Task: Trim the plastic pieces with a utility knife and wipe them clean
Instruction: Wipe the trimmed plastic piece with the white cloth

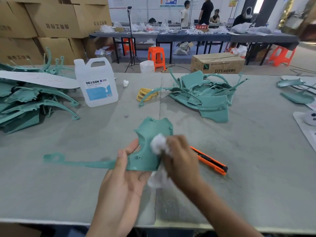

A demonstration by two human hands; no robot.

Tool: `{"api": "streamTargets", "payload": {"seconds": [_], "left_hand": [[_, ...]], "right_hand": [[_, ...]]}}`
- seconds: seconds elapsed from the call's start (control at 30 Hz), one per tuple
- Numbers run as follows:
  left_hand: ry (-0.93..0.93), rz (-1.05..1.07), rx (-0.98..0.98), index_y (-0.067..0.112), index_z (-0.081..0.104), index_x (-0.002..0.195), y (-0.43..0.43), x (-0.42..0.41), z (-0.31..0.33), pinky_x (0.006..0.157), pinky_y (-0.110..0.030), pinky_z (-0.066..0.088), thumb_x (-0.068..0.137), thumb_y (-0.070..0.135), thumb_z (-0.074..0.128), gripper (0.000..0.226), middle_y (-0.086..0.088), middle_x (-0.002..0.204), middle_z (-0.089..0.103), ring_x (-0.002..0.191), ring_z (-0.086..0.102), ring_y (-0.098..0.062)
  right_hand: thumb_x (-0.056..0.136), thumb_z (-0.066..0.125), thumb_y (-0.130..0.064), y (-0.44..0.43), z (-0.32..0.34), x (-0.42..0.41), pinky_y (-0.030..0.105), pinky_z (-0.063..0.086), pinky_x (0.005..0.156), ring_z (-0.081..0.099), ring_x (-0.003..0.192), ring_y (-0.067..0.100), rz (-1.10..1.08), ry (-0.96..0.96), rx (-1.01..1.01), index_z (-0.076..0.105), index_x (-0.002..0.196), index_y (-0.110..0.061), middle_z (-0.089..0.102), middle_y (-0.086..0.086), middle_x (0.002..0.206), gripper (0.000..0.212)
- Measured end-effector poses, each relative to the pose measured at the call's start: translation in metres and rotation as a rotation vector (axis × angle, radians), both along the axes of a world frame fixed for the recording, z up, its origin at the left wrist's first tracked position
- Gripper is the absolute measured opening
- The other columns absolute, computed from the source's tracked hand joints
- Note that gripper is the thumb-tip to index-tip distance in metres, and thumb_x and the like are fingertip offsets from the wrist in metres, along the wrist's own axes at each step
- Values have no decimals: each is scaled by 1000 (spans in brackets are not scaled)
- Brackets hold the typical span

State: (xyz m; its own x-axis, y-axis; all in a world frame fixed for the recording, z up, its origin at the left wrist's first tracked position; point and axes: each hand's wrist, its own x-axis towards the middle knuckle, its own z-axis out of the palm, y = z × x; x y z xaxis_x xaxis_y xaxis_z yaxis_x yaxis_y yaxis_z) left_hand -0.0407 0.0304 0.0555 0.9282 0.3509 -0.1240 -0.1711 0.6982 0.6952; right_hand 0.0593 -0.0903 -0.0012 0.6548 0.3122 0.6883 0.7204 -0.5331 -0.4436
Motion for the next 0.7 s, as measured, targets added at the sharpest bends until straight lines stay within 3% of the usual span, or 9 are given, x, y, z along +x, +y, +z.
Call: {"api": "streamTargets", "payload": {"seconds": [0.07, 0.13, 0.2, 0.4, 0.47, 0.53, 0.57, 0.67, 0.7], "left_hand": [[-50, 12, 38, 1, 56, 133, 7, -9, 1, 93, -43, 56, 99, 33, 40, 49, -15, 129, 67, 119, 65, -27], [-67, 19, 62, 0, 57, 131, 15, -12, 3, 89, -39, 58, 98, 30, 43, 47, -17, 127, 68, 117, 66, -27], [-49, 39, 93, 0, 57, 129, 21, -11, 3, 87, -36, 59, 94, 28, 47, 46, -17, 125, 69, 115, 67, -27], [82, 29, 303, 5, 56, 123, 20, -9, -13, 100, -42, 48, 84, -4, 58, 40, -13, 112, 72, 104, 68, -23], [139, 3, 520, 8, 56, 122, 13, -3, -17, 100, -33, 47, 92, -14, 53, 38, -8, 105, 72, 103, 65, -13], [135, -26, 785, 16, 57, 114, -3, 5, -20, 91, -19, 48, 99, -9, 48, 31, -7, 102, 67, 97, 64, -2], [131, -20, 908, 16, 58, 110, -13, 8, -22, 88, -17, 49, 100, -4, 46, 26, -8, 101, 65, 100, 64, -6], [125, 128, 1423, 12, 65, 90, -27, 7, -30, 71, -15, 44, 89, -2, 48, 23, -7, 86, 69, 94, 63, -19], [106, 43, 1559, 16, 64, 97, -26, 3, -31, 68, -20, 44, 90, 3, 46, 23, -7, 89, 72, 89, 63, -20]], "right_hand": [[101, 56, -26, -18, -3, 35, 32, 35, 58, 57, 81, 34, -207, 144, 53, 53, 105, -21, 52, 5, 99, 6], [104, 46, -38, -38, -8, 63, 34, 34, 59, 54, 79, 31, -336, 142, 21, 53, 105, -23, 47, 1, 98, 17], [99, 43, -45, -58, -5, 83, 36, 36, 64, 50, 84, 26, -387, 130, 11, 48, 104, -29, 49, 1, 100, 17], [104, 49, -40, -91, 26, 93, 36, 32, 72, 49, 91, 27, -461, 281, 202, 48, 93, -19, 53, 4, 97, 24], [103, 51, -43, -72, 48, 62, 34, 36, 73, 50, 89, 18, -333, 246, 265, 49, 92, -24, 52, -3, 93, 22], [101, 52, -47, -38, 72, 14, 20, 40, 73, 50, 86, 4, -88, 99, 218, 51, 99, -31, 51, -10, 97, 16], [99, 53, -46, -21, 78, -8, 17, 40, 71, 52, 87, 2, 38, 35, 154, 52, 105, -34, 50, -12, 100, 14], [91, 49, -40, 20, 93, -40, 30, 43, 60, 57, 90, 16, 158, -110, -58, 47, 113, -34, 51, -11, 106, 23], [91, 45, -39, 26, 100, -35, 32, 41, 59, 54, 88, 17, 105, -105, -51, 45, 112, -33, 49, -11, 104, 22]]}}
